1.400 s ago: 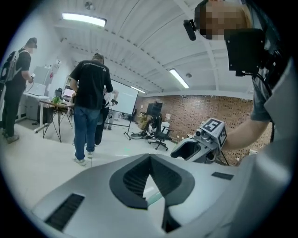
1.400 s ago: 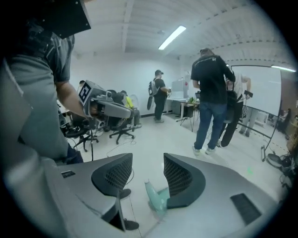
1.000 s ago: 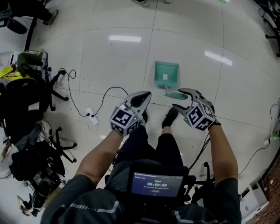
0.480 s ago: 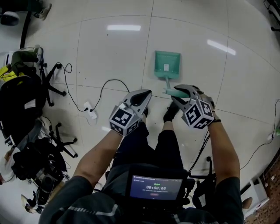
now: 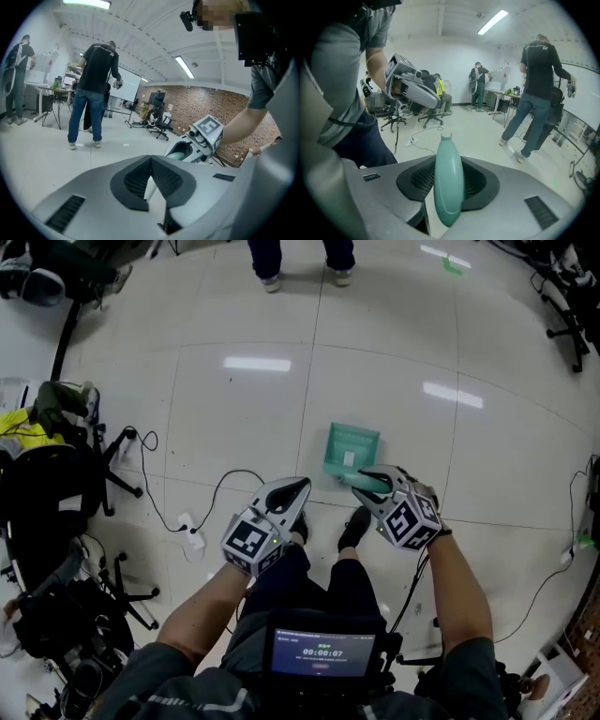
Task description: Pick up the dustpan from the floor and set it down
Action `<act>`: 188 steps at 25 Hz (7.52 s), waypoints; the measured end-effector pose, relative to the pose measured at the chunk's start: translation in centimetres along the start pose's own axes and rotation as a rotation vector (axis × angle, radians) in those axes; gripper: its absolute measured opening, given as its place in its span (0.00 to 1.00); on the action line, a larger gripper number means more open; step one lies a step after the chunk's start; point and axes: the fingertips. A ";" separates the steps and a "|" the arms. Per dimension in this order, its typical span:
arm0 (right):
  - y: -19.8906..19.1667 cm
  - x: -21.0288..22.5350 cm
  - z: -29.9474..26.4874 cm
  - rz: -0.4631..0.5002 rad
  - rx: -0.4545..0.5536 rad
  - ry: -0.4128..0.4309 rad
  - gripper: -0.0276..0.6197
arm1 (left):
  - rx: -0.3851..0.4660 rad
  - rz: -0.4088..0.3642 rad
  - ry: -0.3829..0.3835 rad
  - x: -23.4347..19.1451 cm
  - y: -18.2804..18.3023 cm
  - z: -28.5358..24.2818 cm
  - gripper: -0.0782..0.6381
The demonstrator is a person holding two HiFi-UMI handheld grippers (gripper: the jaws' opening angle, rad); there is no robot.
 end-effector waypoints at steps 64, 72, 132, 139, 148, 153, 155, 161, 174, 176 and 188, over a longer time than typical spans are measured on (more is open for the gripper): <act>26.1 -8.6 44.4 -0.108 0.403 -0.295 0.27 | 0.454 -0.225 -0.074 19.8 27.5 32.3 0.15; 27.6 -7.4 43.5 -0.125 0.391 -0.308 0.27 | 0.499 -0.193 -0.034 16.8 28.6 33.8 0.15; 14.7 36.1 53.1 -0.128 0.399 -0.343 0.26 | 0.410 -0.190 -0.013 13.4 57.5 -2.8 0.15; 18.8 42.9 51.1 -0.201 0.388 -0.393 0.26 | 0.394 -0.178 -0.106 6.0 62.4 -3.8 0.15; 16.5 47.2 49.4 -0.215 0.390 -0.386 0.26 | 0.372 -0.167 -0.098 4.1 64.2 -8.8 0.15; 14.2 48.7 49.1 -0.185 0.384 -0.357 0.26 | 0.349 -0.156 -0.065 4.7 63.4 -12.1 0.16; 13.3 49.6 48.9 -0.182 0.385 -0.353 0.26 | 0.343 -0.146 -0.050 4.5 63.5 -13.4 0.15; 8.6 53.5 45.5 -0.190 0.360 -0.319 0.26 | 0.298 -0.116 -0.029 2.9 62.6 -20.2 0.15; -5.6 62.1 26.9 -0.244 0.321 -0.270 0.26 | 0.207 -0.058 -0.013 -7.9 52.2 -39.9 0.15; -7.7 63.4 23.8 -0.239 0.300 -0.270 0.26 | 0.183 -0.030 -0.025 -9.6 49.9 -43.1 0.15; -20.1 66.8 7.1 -0.212 0.187 -0.255 0.26 | 0.052 -0.008 -0.026 -15.9 37.5 -57.8 0.16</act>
Point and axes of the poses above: the fingertips, and each gripper's own axes: z backward along the fingers, x to its right, y out of its top, and after that the axes turned 11 degrees about -x, right-handed
